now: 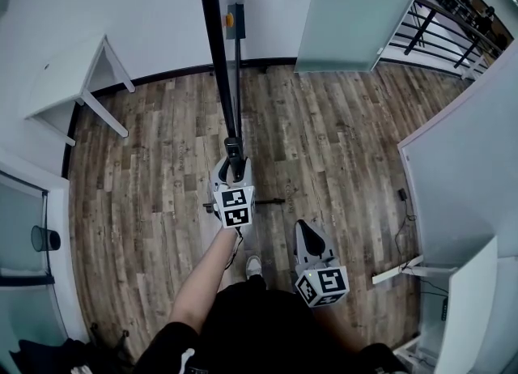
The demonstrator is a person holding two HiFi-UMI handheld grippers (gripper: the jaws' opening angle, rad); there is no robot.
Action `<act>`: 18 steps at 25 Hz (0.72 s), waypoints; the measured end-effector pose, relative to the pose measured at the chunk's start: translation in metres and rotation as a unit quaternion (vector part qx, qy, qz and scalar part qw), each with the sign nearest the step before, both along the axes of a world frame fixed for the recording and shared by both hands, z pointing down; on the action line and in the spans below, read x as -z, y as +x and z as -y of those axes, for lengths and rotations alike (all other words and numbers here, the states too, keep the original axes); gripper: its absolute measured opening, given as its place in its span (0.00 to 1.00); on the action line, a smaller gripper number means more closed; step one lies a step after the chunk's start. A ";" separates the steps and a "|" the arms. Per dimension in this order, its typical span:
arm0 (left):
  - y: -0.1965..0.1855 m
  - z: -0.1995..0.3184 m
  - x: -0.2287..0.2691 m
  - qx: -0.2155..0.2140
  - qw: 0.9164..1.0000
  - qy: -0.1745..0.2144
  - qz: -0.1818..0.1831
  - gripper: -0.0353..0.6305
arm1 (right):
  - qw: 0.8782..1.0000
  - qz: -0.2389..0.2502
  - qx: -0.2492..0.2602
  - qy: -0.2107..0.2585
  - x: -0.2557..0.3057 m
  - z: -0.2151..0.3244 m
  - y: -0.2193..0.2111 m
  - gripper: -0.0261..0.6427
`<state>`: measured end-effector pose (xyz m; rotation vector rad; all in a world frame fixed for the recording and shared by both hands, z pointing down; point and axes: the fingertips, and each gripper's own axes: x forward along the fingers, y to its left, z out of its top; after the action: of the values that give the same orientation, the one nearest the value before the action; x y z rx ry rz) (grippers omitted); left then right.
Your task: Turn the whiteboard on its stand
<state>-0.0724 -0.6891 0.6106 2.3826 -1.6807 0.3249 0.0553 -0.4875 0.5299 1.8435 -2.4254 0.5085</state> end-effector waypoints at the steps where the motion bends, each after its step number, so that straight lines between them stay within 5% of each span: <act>1: 0.000 0.000 0.000 0.000 1.000 0.004 0.002 0.36 | 1.000 0.000 -0.001 0.000 0.000 -0.001 0.000 0.06; 18: 0.005 -0.028 0.001 -0.016 1.000 0.017 0.013 0.35 | 1.000 -0.002 0.000 0.008 0.005 -0.040 0.014 0.06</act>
<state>-0.0671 -0.6613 0.6096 2.4411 -1.6740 0.3356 0.0696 -0.4480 0.5247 1.8494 -2.4338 0.4863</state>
